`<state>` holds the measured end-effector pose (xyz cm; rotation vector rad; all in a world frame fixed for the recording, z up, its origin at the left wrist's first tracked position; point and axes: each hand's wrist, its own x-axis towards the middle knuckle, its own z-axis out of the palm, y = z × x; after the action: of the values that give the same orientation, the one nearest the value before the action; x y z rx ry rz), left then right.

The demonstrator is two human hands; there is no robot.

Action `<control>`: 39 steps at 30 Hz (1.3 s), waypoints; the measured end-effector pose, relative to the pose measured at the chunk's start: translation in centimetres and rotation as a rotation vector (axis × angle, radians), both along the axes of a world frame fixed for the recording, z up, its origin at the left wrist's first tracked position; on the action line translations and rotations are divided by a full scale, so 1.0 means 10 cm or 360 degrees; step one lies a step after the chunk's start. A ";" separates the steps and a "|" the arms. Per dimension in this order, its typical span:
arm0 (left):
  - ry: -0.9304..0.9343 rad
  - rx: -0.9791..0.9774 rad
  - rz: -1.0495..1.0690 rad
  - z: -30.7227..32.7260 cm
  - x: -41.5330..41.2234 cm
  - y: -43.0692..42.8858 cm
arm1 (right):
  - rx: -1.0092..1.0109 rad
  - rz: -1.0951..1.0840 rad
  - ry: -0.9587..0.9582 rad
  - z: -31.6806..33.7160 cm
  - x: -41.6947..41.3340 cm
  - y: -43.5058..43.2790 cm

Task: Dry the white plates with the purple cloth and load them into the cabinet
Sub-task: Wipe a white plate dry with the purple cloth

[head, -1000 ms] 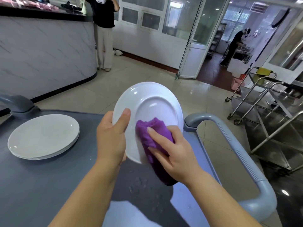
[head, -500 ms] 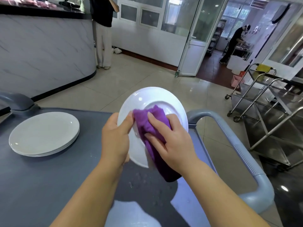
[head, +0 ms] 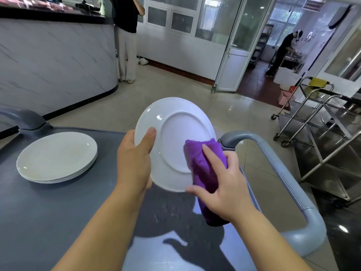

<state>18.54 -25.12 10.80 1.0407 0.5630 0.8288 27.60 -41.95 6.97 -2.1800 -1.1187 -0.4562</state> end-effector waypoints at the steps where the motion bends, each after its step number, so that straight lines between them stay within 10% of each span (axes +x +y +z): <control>1: 0.0007 -0.0038 0.0000 0.00 0.00 0.00 | -0.0068 0.0038 -0.0024 -0.03 -0.03 0.00; 19: 0.0019 -0.0235 -0.0249 0.05 0.04 0.12 | 0.0405 0.0060 -0.0617 0.04 0.15 0.10; 27: 0.0516 0.0427 0.0301 -0.07 -0.02 0.26 | 0.0946 -0.0012 0.1107 0.30 0.23 0.27; 39: 0.0624 0.0087 0.0206 -0.46 -0.42 0.35 | 0.0571 0.0236 0.1908 0.23 0.43 0.64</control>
<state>14.32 -21.64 6.24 1.2365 0.9520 0.7592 31.93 -35.60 9.31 -1.5560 -0.4396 0.6260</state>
